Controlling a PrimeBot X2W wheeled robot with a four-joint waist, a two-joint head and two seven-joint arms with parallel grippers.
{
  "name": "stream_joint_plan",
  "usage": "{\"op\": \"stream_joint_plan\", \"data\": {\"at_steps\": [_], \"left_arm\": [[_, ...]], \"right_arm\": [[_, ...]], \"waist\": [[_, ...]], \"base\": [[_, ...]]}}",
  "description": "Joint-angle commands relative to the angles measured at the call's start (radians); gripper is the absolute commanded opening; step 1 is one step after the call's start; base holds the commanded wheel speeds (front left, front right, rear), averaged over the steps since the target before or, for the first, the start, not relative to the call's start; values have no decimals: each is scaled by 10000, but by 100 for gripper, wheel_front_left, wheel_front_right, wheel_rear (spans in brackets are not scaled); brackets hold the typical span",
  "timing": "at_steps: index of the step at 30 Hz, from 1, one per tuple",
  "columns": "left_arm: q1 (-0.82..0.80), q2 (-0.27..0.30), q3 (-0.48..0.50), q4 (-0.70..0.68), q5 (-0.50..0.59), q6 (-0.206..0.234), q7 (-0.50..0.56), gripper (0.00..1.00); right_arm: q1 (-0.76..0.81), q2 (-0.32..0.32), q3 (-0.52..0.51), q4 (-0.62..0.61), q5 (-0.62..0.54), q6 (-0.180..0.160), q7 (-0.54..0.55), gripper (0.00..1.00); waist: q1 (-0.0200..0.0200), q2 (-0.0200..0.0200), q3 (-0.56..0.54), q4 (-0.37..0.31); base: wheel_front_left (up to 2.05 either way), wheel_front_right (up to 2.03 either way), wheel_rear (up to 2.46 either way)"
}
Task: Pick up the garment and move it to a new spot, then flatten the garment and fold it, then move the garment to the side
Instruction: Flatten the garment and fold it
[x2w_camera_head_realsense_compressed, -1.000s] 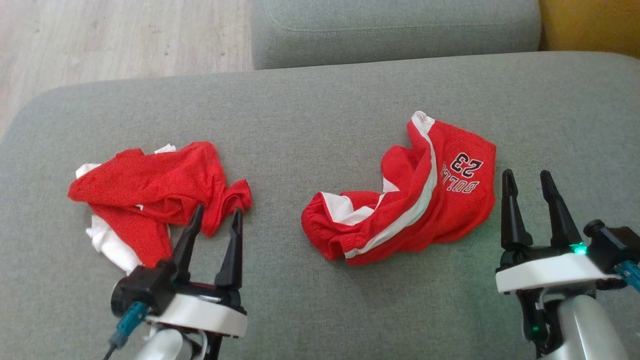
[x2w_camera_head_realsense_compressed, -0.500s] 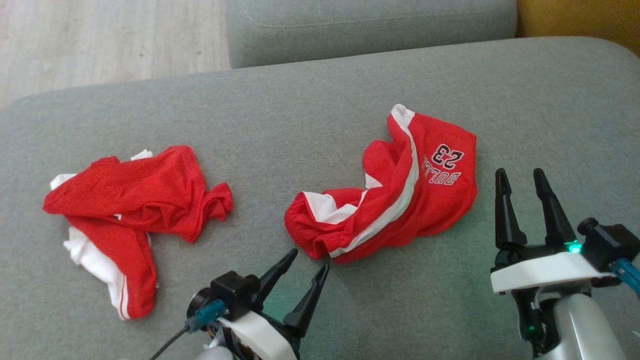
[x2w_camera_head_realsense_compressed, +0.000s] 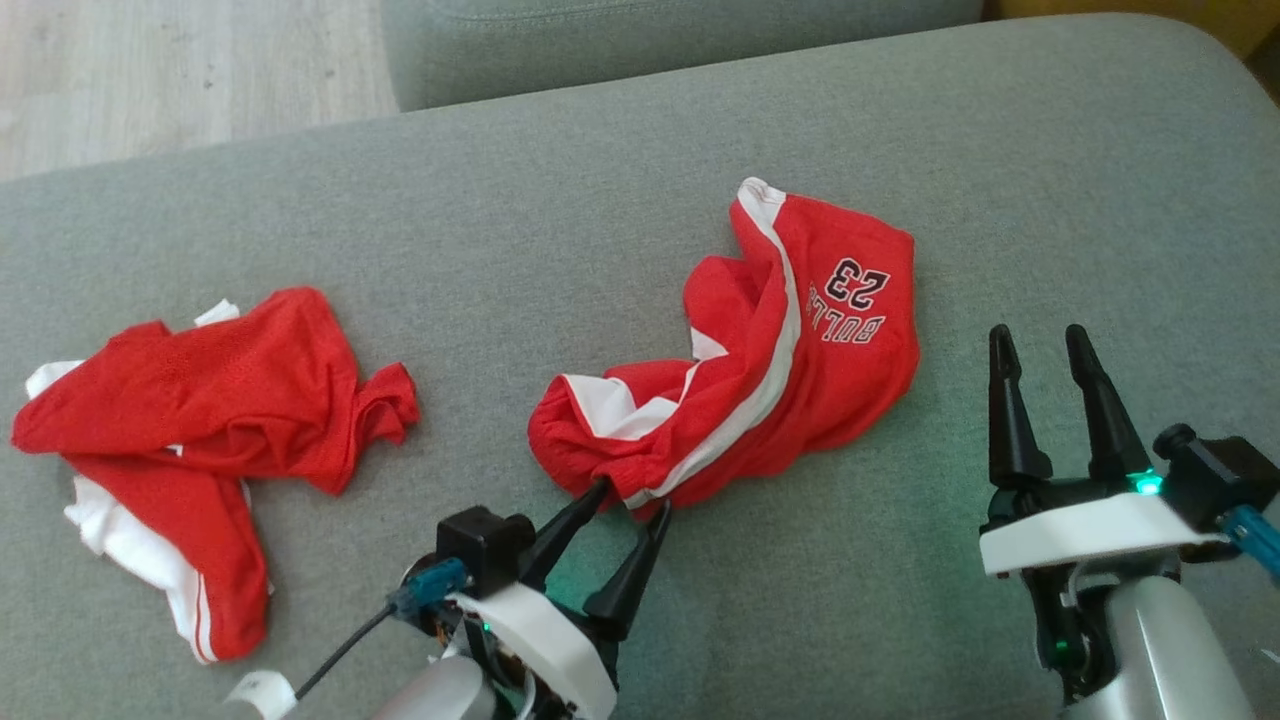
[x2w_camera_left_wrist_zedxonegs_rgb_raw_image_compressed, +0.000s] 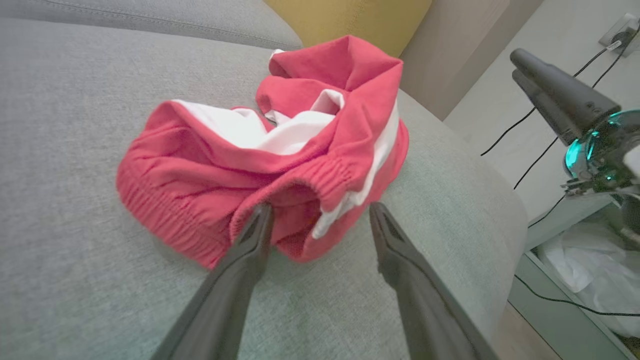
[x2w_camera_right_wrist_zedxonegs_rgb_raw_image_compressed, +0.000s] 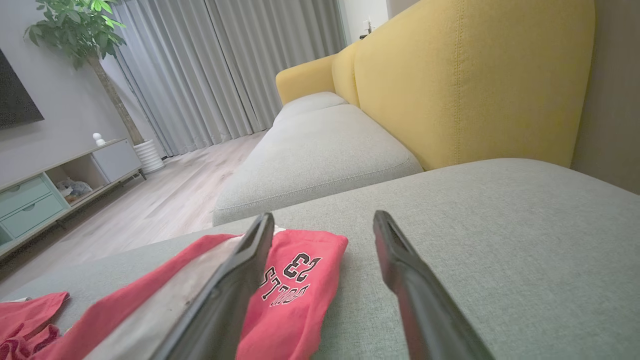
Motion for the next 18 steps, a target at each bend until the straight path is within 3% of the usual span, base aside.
{"op": "stream_joint_plan", "data": {"at_steps": [1, 14, 15, 17, 18], "left_arm": [[-425, -13, 337, -249, -34, -35, -99, 100], [-519, -36, 185, -385, -200, -159, -243, 100], [-519, -38, 166, -425, -215, -169, -251, 92], [-544, -19, 105, -512, -191, -193, -304, 0], [-557, -12, 92, -548, -164, -196, -351, 0]], "right_arm": [[-409, -18, 226, -291, -28, -17, -73, 100], [-535, -18, 155, -138, -37, -17, -103, 100], [-543, -18, 153, -127, -39, -17, -101, 100], [-554, -18, 152, -111, -37, -17, -102, 100], [-560, -18, 151, -108, -38, -17, -106, 100]], "waist": [[-1, -1, 14, -17], [-1, -1, 69, -87], [-1, -1, 65, -86], [-1, -1, 64, -82], [-1, -1, 66, -75]], "base": [[0, 0, 0], [0, 0, 0], [0, 0, 0], [0, 0, 0], [0, 0, 0]]}}
